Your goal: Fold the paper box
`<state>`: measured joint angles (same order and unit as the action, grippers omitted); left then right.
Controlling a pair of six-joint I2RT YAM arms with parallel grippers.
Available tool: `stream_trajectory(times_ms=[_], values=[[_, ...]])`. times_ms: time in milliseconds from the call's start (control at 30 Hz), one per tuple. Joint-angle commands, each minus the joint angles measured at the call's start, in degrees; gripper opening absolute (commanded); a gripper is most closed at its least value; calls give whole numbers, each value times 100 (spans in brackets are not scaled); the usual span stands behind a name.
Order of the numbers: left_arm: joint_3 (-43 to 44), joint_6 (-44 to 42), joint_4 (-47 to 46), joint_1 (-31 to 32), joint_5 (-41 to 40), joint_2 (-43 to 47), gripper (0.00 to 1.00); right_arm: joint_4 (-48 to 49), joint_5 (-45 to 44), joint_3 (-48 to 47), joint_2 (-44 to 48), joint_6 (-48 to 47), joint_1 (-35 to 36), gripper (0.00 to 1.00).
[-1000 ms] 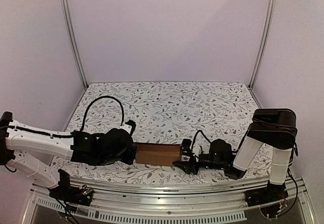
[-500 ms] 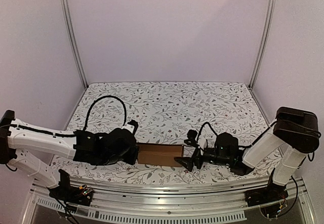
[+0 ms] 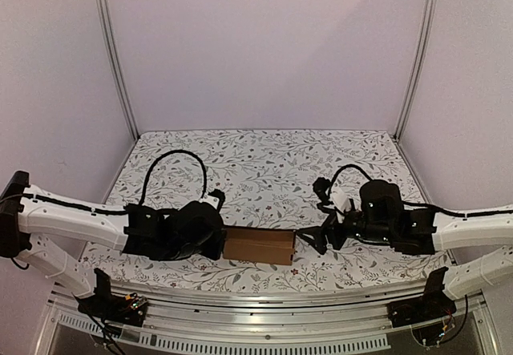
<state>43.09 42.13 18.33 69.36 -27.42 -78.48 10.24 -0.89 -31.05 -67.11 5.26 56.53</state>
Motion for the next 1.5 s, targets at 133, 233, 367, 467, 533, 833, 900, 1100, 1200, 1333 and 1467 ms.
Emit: stream_trajectory(times_ms=[133, 233, 367, 467, 533, 833, 900, 1100, 1200, 1333, 1467], values=[[-12, 5, 584, 113, 606, -379, 0, -2986, 202, -835, 926, -258, -32, 93], [13, 27, 579, 113, 621, -387, 0, -3581, 122, -1197, 851, -239, -17, 83], [49, 24, 582, 113, 653, -388, 0, -4149, -149, -1595, 542, -206, 84, 66], [46, 24, 582, 113, 684, -388, 0, -4568, -319, -2013, 252, -243, 202, 53], [29, 29, 575, 112, 698, -390, 0, -4839, -421, -2281, -87, -311, 318, 50], [16, 24, 573, 113, 727, -354, 0, -5145, -670, -2830, -1050, -734, 569, 45], [0, 36, 588, 113, 719, -328, 0, -5195, -678, -2910, -1204, -752, 593, 42], [22, 32, 594, 113, 724, -295, 0, -5161, -791, -3053, -1543, -754, 630, 33], [24, 45, 581, 113, 738, -307, 0, -5092, -846, -3063, -1652, -728, 629, 28], [24, 50, 569, 113, 770, -334, 0, -5019, -918, -3067, -1716, -688, 625, 21], [24, 59, 548, 113, 791, -335, 0, -4978, -992, -3073, -1786, -674, 628, 14]])
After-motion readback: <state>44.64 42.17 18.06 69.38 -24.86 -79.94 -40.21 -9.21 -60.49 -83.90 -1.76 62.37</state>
